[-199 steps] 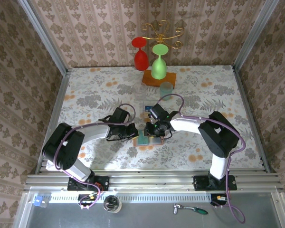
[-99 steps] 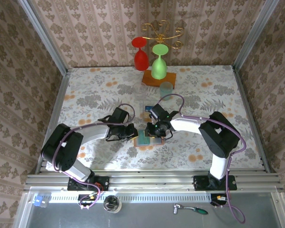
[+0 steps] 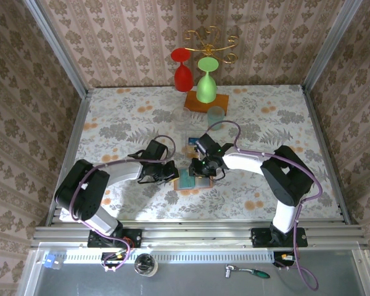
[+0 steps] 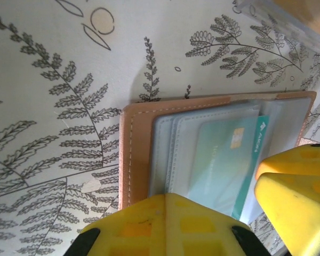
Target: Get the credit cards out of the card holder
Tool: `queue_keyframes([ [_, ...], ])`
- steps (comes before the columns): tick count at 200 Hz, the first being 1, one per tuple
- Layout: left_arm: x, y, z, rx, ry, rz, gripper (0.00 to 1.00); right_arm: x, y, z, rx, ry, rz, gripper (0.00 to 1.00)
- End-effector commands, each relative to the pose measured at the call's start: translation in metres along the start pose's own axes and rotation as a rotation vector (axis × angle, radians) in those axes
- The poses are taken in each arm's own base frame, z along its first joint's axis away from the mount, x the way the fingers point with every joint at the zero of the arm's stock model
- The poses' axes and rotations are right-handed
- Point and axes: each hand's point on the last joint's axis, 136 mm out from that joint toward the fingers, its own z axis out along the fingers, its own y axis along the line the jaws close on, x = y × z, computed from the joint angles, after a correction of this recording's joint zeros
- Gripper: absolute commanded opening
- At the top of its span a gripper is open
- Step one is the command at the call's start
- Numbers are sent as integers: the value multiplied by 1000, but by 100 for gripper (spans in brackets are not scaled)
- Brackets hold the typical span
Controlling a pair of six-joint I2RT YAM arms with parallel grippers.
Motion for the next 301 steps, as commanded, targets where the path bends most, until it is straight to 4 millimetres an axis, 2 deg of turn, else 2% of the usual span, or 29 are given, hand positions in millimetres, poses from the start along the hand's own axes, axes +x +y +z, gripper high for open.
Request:
queue_keyframes([
  [1, -1, 3, 3, -13, 11, 2, 8, -7, 1, -14, 14, -32, -10, 23],
  [65, -5, 2, -2, -7, 0, 0, 8, -8, 0, -18, -4, -39, 3, 24],
  [120, -8, -10, -12, 19, -22, 10, 8, -4, 0, -14, -35, -22, 24, 24],
  [171, -3, -20, -10, 30, -13, 29, 8, -1, -1, -9, -51, -10, 38, 24],
  [301, 6, -2, 5, -28, 34, 1, 5, 7, -11, 4, -55, 23, 62, 24],
])
